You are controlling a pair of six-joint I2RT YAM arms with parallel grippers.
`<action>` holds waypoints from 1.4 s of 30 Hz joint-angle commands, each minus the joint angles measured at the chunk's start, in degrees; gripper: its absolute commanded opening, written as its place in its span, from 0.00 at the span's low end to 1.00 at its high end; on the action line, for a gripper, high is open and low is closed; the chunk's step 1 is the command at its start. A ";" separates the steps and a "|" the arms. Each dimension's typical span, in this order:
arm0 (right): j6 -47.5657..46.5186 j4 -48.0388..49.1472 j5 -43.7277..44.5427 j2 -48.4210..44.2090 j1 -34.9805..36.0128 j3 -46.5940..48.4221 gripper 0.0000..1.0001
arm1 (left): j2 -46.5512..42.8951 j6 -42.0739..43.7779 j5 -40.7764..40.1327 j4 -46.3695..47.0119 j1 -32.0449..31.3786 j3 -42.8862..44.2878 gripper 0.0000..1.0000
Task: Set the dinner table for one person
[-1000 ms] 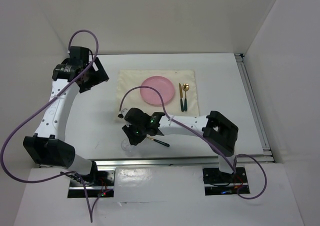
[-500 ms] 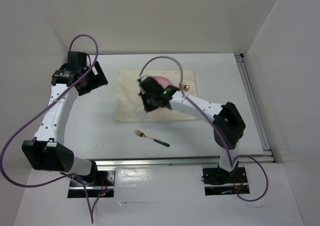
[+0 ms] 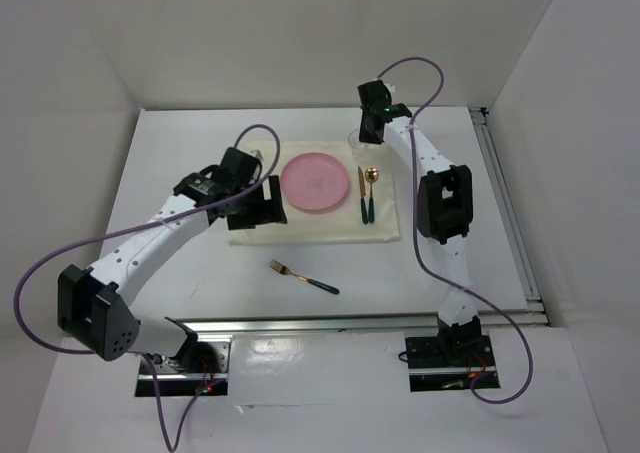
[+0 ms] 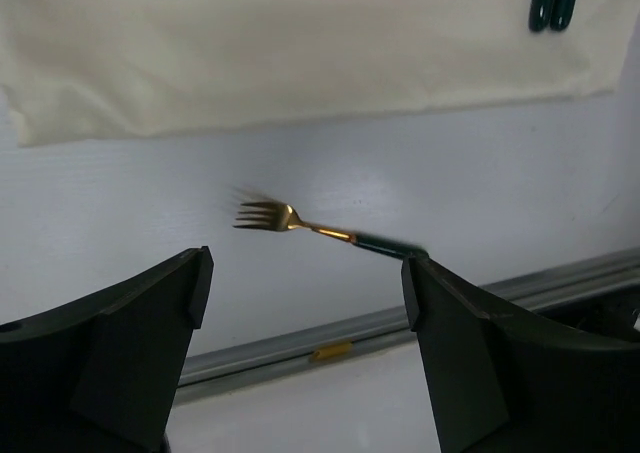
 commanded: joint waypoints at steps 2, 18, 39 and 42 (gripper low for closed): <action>1.19 -3.80 1.18 4.41 -2.42 7.09 0.00 | 3.80 -9.58 0.67 2.28 -7.31 -1.43 0.94; 1.19 -1.69 -1.37 7.50 -3.48 4.37 0.52 | 22.61 -19.79 2.87 0.45 -19.01 4.71 0.95; 0.14 1.74 -5.15 -12.02 -4.00 -4.59 0.99 | 33.16 -39.99 -1.70 -11.43 -23.77 11.21 0.83; -0.38 2.88 -5.15 -13.60 -4.53 -6.61 0.99 | 34.47 -41.75 -0.92 -10.64 -24.29 10.52 0.82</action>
